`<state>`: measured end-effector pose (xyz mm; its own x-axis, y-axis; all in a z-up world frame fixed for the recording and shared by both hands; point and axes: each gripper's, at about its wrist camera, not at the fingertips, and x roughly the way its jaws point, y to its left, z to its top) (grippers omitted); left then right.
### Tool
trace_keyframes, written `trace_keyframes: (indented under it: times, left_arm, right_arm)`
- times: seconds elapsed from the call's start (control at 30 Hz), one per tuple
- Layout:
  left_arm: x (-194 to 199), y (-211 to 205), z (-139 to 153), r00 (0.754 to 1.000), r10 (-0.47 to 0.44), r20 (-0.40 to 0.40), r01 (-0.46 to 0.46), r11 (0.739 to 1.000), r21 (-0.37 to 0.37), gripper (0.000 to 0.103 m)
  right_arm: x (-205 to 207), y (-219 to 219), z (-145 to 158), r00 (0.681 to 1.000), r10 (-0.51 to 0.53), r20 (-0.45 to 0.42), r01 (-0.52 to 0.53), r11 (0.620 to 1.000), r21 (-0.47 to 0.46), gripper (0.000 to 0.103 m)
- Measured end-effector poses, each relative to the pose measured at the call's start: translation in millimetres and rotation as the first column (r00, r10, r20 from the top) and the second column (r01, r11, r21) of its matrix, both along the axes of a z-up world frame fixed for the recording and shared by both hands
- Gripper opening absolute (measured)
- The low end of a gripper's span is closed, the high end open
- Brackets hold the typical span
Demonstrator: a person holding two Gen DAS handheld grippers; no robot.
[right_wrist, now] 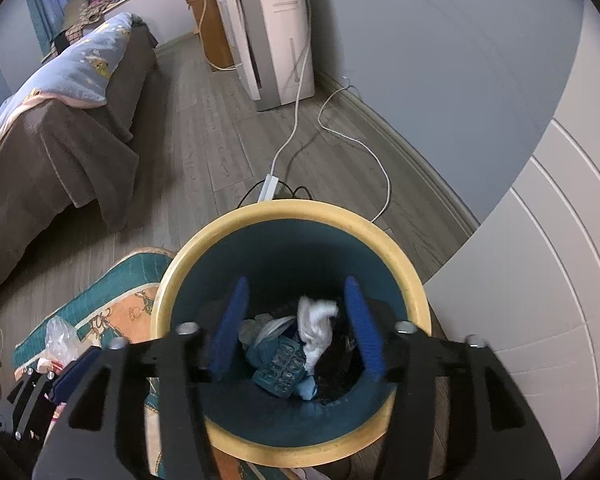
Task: Collect trash
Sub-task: 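Move both open tools back over the cushion toward the bottle and box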
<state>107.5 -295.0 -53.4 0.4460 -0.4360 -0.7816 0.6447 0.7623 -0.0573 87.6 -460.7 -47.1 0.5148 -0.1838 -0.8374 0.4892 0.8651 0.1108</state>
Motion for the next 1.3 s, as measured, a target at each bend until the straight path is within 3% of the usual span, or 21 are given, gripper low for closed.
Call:
trace_keyframes:
  times: [0.17, 0.23, 0.43, 0.67, 1.07, 1.3]
  left_arm:
    - [0.3, 19.7, 1.0, 0.998, 0.044, 0.043, -0.045, 0.999, 0.026, 0.085]
    - [-5.1, 33.2, 5.0, 0.994, 0.069, 0.087, -0.074, 0.996, 0.051, 0.091]
    - [-8.9, 81.7, 16.0, 0.985, 0.139, 0.098, -0.147, 0.986, 0.084, 0.093]
    - [-21.0, 152.1, 44.5, 0.96, 0.254, 0.119, -0.263, 0.963, 0.063, 0.096]
    - [-60.4, 268.1, 53.6, 0.902, 0.421, 0.1, -0.428, 0.901, 0.069, 0.096]
    - [-64.4, 294.1, 51.1, 0.884, 0.453, 0.118, -0.463, 0.883, 0.078, 0.096]
  right_arm:
    - [0.9, 11.3, 5.4, 0.999, 0.044, 0.011, -0.044, 0.999, -0.025, 0.088]
    - [1.1, 17.0, 11.2, 0.998, 0.063, 0.022, -0.062, 0.997, -0.046, 0.094]
    - [1.1, 47.9, 24.9, 0.992, 0.123, 0.018, -0.121, 0.986, -0.111, 0.097]
    - [-15.6, 100.1, 44.6, 0.981, 0.191, 0.017, -0.188, 0.973, -0.132, 0.097]
    - [-37.9, 161.5, 30.4, 0.964, 0.258, -0.06, -0.264, 0.955, -0.133, 0.097]
    - [-45.6, 184.6, 13.5, 0.953, 0.294, -0.08, -0.298, 0.953, -0.053, 0.097]
